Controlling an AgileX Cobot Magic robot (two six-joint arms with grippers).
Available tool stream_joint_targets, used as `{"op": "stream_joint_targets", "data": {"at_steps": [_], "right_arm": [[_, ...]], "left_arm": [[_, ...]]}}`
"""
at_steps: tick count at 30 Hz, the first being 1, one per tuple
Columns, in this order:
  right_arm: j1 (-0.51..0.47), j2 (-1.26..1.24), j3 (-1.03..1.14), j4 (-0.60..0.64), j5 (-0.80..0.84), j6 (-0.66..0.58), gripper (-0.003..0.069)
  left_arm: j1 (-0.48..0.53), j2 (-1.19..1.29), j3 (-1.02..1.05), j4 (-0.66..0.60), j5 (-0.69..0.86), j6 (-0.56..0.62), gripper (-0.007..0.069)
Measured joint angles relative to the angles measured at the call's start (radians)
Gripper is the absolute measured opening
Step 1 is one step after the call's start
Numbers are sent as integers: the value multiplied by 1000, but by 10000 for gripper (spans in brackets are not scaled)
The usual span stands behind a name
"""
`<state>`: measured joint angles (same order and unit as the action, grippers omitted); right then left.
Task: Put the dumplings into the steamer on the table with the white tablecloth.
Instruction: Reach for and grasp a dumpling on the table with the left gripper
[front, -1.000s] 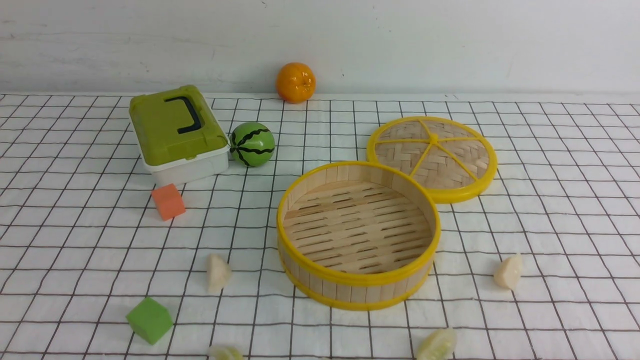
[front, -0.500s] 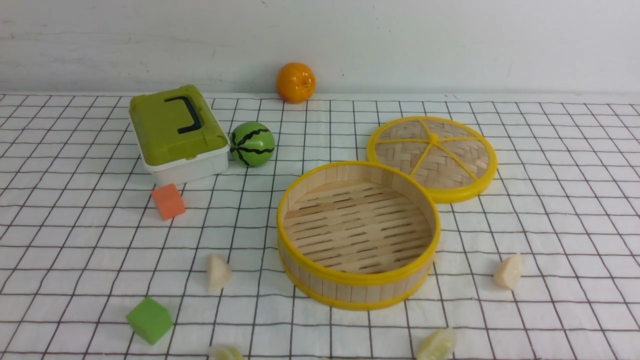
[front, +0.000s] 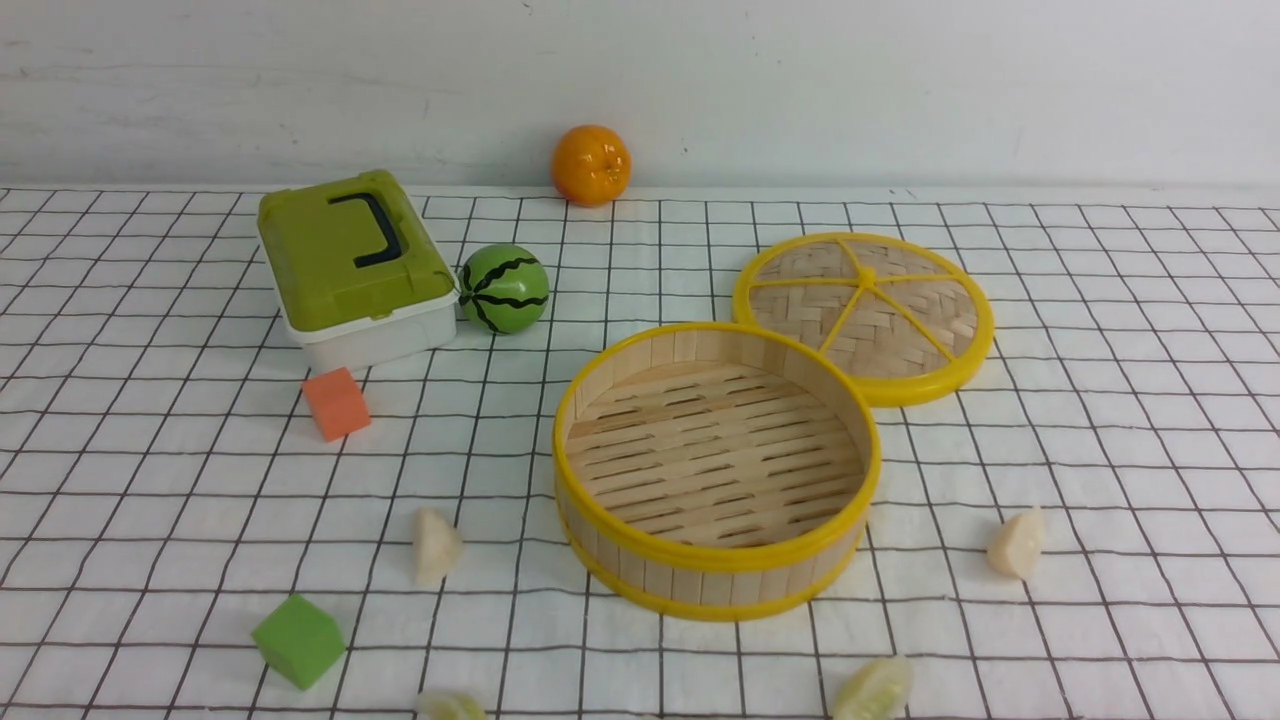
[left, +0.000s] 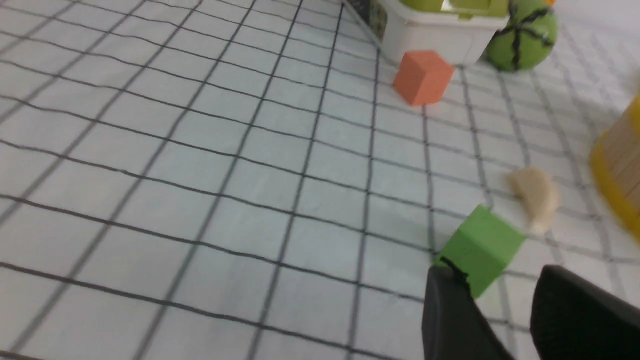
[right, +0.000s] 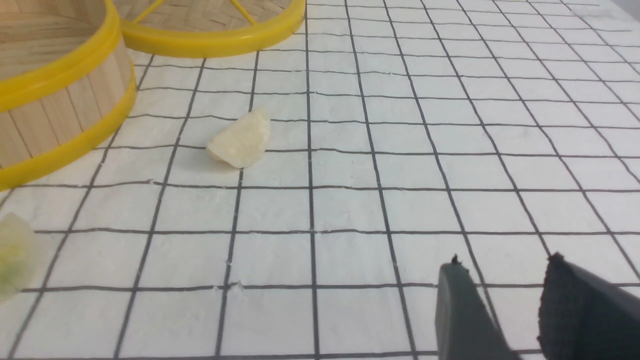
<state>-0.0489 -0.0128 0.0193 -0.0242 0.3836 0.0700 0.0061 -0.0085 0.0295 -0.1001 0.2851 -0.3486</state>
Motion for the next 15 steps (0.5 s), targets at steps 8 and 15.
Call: {"op": "stream_joint_targets", "data": {"at_steps": [8,15], "right_arm": [[0,0,1,442,4,146,240],[0,0,8,811,-4,232,240]], "left_arm": [[0,0,0,-563,-92,-392,239],[0,0,0,-708,-111,-428,239]]}}
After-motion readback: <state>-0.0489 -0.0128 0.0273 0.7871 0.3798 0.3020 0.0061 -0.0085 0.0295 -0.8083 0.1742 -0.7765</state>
